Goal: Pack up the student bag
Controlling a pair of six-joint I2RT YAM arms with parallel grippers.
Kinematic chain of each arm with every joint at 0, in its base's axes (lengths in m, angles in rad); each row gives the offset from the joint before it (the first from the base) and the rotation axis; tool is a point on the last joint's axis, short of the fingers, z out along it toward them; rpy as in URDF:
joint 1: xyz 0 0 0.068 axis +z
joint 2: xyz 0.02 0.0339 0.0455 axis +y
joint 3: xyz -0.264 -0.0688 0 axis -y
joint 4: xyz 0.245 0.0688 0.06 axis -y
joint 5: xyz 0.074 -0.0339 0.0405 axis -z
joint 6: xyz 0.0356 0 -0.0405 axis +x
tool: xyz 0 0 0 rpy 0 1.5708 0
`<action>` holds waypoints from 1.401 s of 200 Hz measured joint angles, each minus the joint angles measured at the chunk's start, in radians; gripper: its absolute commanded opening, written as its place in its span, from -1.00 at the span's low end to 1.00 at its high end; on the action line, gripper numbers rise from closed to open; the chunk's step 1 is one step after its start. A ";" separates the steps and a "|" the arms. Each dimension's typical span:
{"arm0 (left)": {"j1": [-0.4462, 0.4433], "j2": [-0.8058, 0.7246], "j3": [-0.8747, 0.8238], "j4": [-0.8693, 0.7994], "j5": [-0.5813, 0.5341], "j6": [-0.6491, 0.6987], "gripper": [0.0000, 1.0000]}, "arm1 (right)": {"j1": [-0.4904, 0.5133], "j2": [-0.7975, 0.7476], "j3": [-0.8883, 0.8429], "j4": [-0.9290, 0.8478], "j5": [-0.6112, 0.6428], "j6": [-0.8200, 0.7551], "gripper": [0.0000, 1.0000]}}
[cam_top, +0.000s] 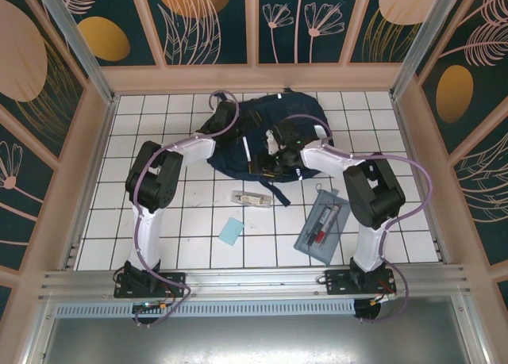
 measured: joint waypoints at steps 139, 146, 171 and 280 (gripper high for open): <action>-0.183 -0.437 -0.403 -0.308 0.064 0.100 0.44 | -0.208 -0.285 -0.339 0.162 0.148 0.214 0.20; -0.194 -0.433 -0.412 -0.317 0.063 0.092 0.42 | -0.208 -0.288 -0.348 0.178 0.152 0.221 0.20; -0.220 -0.399 -0.402 -0.319 0.043 0.078 0.36 | -0.208 -0.294 -0.383 0.232 0.156 0.240 0.20; -0.262 -0.209 -0.220 -0.445 -0.129 0.103 -0.28 | -0.208 -0.290 -0.439 0.345 0.154 0.285 0.19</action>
